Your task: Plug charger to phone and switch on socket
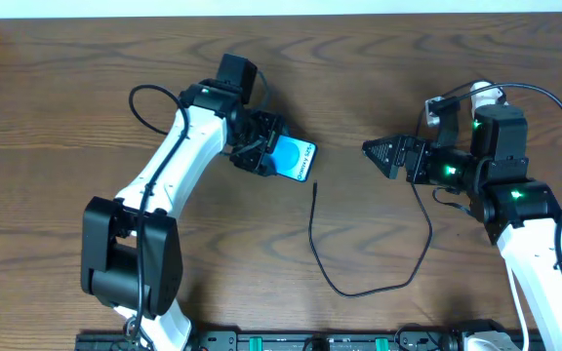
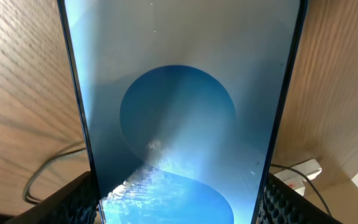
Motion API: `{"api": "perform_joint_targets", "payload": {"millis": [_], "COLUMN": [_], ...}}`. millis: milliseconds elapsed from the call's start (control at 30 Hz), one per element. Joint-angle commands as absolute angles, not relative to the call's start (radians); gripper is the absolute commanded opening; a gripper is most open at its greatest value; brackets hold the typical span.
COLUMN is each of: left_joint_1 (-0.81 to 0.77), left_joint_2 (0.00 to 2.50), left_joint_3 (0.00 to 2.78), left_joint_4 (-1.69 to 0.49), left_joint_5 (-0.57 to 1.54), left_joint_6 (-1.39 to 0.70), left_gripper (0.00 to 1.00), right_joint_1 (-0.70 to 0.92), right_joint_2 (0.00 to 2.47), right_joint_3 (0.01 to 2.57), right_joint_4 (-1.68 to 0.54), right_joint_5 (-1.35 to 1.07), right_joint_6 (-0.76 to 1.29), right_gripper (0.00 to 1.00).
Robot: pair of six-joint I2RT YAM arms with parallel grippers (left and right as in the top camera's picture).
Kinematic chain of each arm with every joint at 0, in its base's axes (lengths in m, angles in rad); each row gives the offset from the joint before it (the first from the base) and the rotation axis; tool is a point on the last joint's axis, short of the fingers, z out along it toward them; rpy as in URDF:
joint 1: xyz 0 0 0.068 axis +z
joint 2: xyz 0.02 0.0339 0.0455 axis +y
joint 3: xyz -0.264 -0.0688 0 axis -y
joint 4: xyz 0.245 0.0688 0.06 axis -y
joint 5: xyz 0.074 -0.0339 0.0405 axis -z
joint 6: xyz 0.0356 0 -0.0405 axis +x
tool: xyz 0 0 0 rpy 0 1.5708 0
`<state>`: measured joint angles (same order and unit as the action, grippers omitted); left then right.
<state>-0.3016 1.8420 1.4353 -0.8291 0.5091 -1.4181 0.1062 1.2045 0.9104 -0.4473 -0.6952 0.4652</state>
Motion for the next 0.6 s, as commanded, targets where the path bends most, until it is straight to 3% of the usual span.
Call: {"api": "perform_joint_targets", "payload": {"millis": [0,567], "left_joint_1": [-0.314,-0.342], "left_joint_2": [1.808,1.808], "left_joint_3": [1.438,1.438], "left_joint_4": [-0.829,-0.825], "left_joint_5": [0.504,0.61], "left_joint_6": [-1.459,-1.491], "left_gripper": [0.07,0.07], "right_joint_1": [0.114,0.235], "right_joint_2": [1.207,1.305], "right_joint_3": [0.929,0.928], "right_joint_4": [-0.443,-0.409], "right_joint_5": [-0.718,-0.709], "right_joint_6": [0.501,0.47], "right_gripper": [0.99,0.99]}}
